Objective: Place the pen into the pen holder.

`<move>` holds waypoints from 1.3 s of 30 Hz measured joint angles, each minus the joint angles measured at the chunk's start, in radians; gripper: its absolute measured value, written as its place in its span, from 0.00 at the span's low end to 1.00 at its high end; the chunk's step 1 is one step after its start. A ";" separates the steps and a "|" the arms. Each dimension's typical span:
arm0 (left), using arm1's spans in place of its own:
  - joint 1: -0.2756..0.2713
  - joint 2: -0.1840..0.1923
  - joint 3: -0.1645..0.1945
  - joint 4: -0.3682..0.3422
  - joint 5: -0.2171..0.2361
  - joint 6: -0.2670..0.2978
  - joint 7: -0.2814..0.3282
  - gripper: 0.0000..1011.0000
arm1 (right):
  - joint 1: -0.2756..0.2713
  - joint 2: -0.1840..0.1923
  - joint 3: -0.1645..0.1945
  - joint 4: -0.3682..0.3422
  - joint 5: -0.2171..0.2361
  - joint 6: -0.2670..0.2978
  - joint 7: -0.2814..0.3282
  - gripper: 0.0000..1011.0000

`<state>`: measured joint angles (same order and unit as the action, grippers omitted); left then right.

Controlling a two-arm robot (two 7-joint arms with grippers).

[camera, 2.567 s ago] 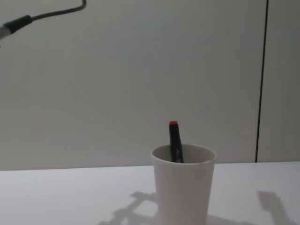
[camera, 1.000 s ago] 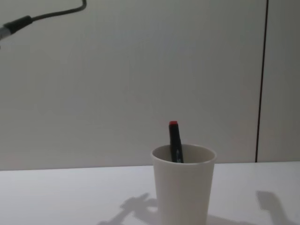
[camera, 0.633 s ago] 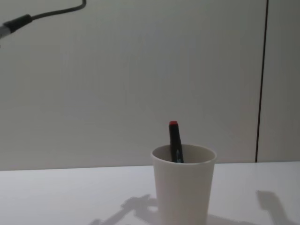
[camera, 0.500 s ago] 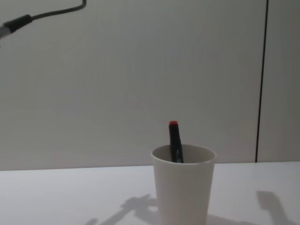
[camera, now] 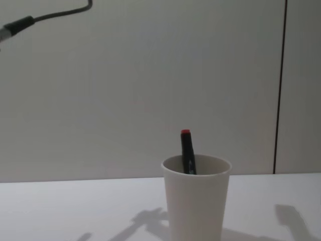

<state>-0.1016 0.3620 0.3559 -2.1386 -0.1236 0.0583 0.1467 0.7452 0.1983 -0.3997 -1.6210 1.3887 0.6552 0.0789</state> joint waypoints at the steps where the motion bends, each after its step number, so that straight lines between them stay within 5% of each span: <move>1: 0.000 0.000 0.000 0.000 0.000 0.000 0.000 0.99 | 0.002 0.001 0.000 0.000 -0.006 0.004 0.000 0.14; 21: 0.000 0.000 -0.001 0.000 0.000 0.001 0.000 0.99 | 0.027 0.113 0.040 -0.092 -0.135 0.130 -0.055 0.14; 39: -0.007 0.043 -0.072 -0.060 0.041 0.129 0.041 0.99 | -0.101 0.327 0.100 -0.299 -0.130 0.168 -0.234 0.14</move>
<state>-0.1087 0.4046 0.2838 -2.1989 -0.0823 0.1875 0.1880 0.6439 0.5252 -0.3000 -1.9201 1.2583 0.8234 -0.1553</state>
